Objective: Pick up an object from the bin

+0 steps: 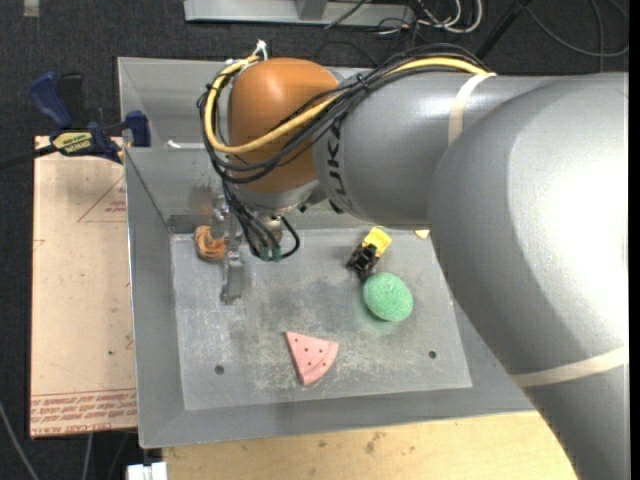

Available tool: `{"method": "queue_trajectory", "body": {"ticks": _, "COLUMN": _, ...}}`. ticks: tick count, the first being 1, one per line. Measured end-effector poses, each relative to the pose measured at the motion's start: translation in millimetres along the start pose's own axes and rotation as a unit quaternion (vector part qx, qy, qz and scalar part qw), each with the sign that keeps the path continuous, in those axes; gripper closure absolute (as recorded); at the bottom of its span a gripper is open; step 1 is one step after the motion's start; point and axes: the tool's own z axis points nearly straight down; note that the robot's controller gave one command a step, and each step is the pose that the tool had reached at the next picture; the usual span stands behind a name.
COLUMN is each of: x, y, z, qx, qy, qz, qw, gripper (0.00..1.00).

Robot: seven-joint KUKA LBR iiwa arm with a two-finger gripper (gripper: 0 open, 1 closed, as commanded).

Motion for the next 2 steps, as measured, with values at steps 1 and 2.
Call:
{"method": "queue_trajectory", "body": {"ticks": 1, "x": -15.8, "y": -11.5, "z": 10.5, "qx": -0.001, "qy": -0.0023, "qz": -0.007, "qw": 1.0, "gripper": 0.0}}
{"method": "queue_trajectory", "body": {"ticks": 2, "x": -24.3, "y": -18.6, "z": 12.4, "qx": 0.0, "qy": -0.0009, "qz": -0.007, "qw": 1.0, "gripper": 0.0}}
